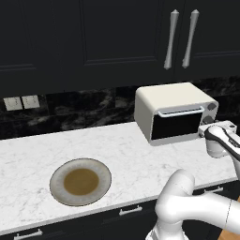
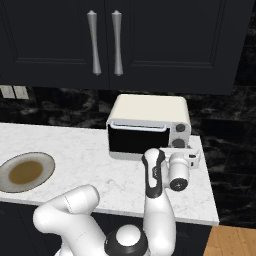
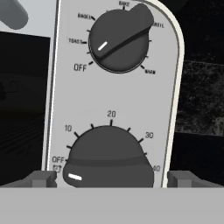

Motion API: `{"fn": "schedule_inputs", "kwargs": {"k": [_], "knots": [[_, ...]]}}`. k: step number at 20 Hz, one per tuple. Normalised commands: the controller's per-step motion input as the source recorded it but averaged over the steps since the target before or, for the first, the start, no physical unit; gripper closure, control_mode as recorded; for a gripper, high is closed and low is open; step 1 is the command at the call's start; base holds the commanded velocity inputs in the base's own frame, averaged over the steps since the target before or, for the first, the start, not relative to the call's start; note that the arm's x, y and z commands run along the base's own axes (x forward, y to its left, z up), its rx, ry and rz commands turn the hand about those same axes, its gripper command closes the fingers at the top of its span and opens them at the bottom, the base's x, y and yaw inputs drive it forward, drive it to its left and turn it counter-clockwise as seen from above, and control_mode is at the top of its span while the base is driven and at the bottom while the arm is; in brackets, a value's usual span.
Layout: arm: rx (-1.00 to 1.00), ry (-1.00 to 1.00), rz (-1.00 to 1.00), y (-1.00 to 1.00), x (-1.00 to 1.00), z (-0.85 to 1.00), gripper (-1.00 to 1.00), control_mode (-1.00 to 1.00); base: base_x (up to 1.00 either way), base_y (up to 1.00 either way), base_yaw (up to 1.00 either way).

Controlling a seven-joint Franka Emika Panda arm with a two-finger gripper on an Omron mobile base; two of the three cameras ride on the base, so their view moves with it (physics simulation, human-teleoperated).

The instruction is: Pick up the kebab skewer and baguette bread, and place them inside the toaster oven. Close the toaster oven door and start by setting the timer.

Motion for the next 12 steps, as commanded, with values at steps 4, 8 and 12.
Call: {"fn": "schedule_inputs", "kwargs": {"k": [4, 8, 12], "knots": [[0.0, 0.0, 0.0, 0.0, 0.0, 0.0, -1.0, -1.0, 0.0, 0.0, 0.0], [0.0, 0.0, 0.0, 0.0, 0.0, 0.0, 1.0, -1.0, 0.0, 0.0, 0.0], [0.0, 0.0, 0.0, 0.0, 0.0, 0.0, 1.0, -1.0, 0.0, 0.0, 0.0]]}}
